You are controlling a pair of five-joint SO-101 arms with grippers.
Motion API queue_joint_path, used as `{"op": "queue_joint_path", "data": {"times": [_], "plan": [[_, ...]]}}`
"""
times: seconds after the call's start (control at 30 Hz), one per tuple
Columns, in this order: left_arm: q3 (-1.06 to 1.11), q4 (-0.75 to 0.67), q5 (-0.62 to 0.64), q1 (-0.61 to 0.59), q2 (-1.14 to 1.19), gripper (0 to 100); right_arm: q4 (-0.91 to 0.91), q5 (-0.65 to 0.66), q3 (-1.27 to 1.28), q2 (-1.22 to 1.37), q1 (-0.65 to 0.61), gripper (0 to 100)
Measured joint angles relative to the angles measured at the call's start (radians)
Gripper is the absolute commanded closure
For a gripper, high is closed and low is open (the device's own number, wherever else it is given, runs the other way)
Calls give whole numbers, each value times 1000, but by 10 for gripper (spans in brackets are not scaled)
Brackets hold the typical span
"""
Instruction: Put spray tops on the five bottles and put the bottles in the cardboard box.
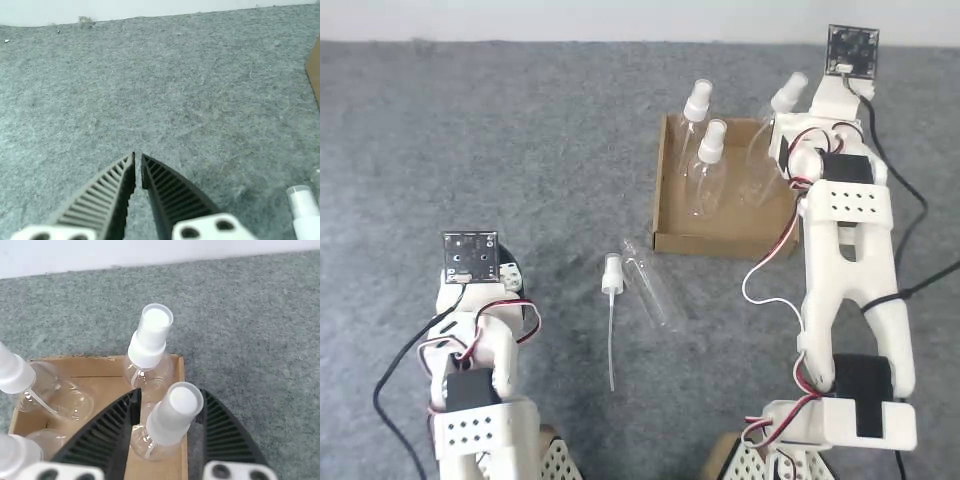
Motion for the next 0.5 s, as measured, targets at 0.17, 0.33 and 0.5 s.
{"op": "queue_joint_path", "data": {"times": [0.17, 0.33, 0.5], "plan": [[0, 0, 0, 0, 0, 988, 0, 0, 0, 0, 0, 858], [0, 0, 0, 0, 0, 988, 0, 0, 0, 0, 0, 859], [0, 0, 0, 0, 0, 988, 0, 0, 0, 0, 0, 896]]}}
